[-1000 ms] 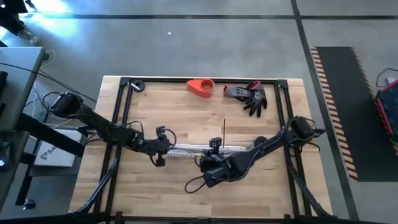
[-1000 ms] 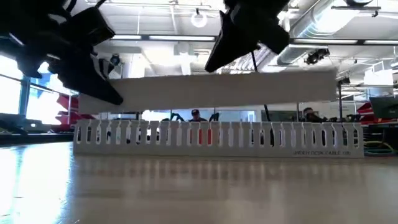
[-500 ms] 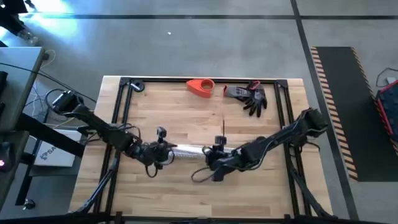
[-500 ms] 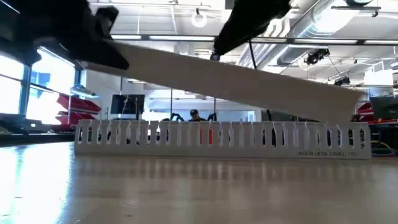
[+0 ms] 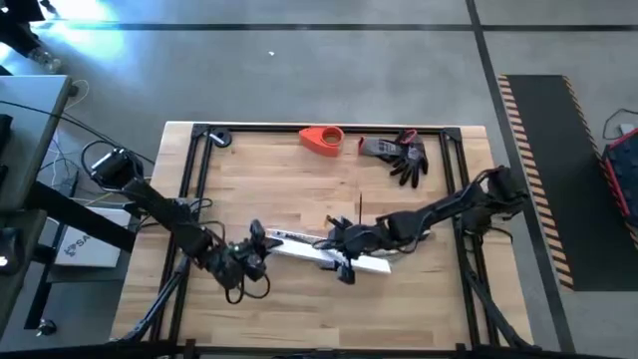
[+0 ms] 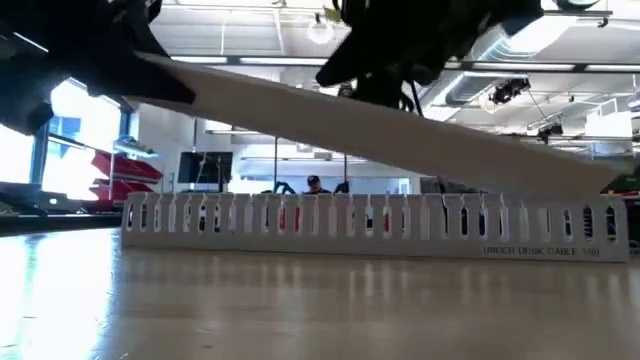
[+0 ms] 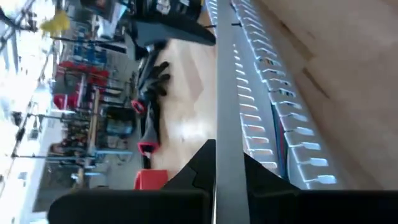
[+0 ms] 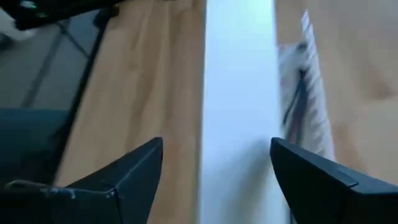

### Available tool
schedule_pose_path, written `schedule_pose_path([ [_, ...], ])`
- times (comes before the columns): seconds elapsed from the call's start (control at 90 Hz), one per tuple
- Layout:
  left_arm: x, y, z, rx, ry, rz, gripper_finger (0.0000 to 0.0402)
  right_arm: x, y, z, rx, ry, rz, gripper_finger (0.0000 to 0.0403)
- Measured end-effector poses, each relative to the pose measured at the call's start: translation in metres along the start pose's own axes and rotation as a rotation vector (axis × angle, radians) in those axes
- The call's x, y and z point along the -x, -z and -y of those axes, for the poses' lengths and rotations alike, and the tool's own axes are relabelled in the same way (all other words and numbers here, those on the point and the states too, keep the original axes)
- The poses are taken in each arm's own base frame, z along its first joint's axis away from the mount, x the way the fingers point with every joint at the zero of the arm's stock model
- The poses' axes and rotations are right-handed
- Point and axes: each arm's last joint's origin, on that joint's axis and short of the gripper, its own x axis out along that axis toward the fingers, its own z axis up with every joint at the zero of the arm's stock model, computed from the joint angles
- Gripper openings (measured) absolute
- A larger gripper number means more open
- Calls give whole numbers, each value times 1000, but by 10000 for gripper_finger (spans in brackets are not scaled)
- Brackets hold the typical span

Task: Ziptie cables
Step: Close the white cable duct

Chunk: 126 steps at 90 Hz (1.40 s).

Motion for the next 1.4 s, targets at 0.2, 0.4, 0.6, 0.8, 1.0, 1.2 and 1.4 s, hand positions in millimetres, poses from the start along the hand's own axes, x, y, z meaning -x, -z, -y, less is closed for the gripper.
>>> schedule_pose_path([
  [0.2,-1,-1,0,0,-11,-1,0,-1,10,4,-45,-13,-21,261],
  [0.4,-1,-1,0,3,-18,-2,0,-1,10,4,-32,-8,-25,228],
  [0.6,-1,-1,-1,-30,-47,-18,0,-1,4,13,9,-18,-28,263],
  [0.8,-1,-3,-4,-74,-86,-27,0,4,-17,29,-23,-85,-85,318],
  [1.0,0,-3,-8,-59,-154,-68,0,7,-25,30,93,28,-154,332],
  [1.2,0,-2,-7,-62,-153,-69,0,7,-26,20,143,99,-135,325],
  [1.4,0,-3,-7,-66,-144,-63,0,9,-22,21,89,119,-218,277],
])
